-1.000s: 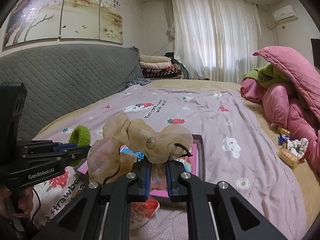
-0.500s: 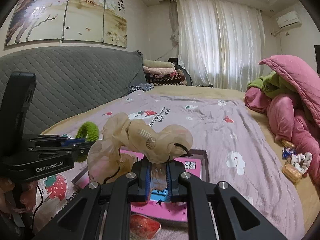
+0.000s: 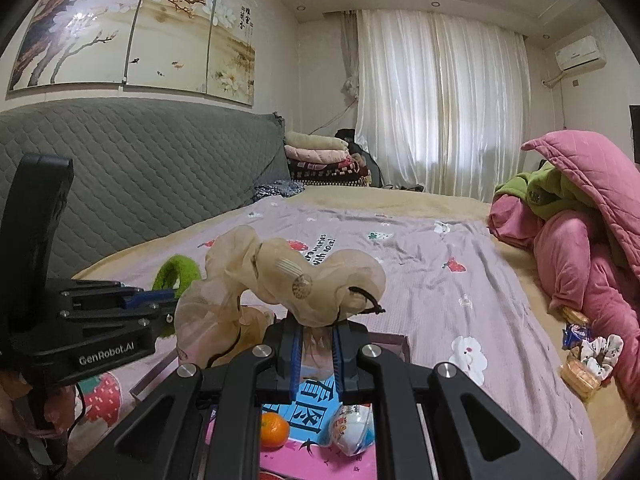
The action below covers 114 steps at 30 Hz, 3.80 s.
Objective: Organize objects
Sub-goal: 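Lift the green ring with the left tool while the right carries the mesh pouf toward the tray, then lower the green ring onto the book with the left tool while the right lowers the pouf, then open the left tool to release the ring while the right releases the pouf in the tray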
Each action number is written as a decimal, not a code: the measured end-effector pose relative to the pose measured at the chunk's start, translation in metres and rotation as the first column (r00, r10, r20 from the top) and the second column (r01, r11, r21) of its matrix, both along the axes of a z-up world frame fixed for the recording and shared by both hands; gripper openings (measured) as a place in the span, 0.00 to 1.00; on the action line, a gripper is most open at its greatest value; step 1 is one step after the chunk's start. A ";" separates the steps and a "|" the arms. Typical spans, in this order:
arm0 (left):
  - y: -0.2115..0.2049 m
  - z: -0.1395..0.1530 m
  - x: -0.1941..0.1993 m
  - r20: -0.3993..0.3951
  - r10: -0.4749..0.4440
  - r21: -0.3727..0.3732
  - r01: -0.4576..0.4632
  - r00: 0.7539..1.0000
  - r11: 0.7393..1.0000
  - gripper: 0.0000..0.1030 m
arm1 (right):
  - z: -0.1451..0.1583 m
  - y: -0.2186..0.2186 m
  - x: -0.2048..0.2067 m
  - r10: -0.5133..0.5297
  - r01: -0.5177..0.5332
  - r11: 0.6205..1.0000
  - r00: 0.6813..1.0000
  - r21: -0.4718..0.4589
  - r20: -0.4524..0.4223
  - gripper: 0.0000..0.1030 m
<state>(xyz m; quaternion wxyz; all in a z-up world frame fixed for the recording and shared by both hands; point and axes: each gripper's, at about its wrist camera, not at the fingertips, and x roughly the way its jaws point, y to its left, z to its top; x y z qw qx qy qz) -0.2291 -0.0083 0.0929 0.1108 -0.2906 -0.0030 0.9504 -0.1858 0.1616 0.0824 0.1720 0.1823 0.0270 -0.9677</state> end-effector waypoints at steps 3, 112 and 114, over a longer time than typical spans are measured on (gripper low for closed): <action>0.002 -0.001 -0.006 -0.006 0.001 -0.006 -0.001 1.000 1.000 0.13 | -0.006 0.000 -0.006 -0.003 0.003 1.000 1.000 0.011 0.014 0.12; 0.028 -0.125 -0.042 0.281 -0.069 -0.001 0.072 0.957 0.997 0.25 | -0.101 0.040 -0.026 -0.120 0.098 0.992 0.941 0.083 0.316 0.29; 0.027 -0.125 -0.043 0.284 -0.068 -0.001 0.071 0.957 0.997 0.25 | -0.101 0.041 -0.027 -0.123 0.101 0.991 0.941 0.085 0.316 0.29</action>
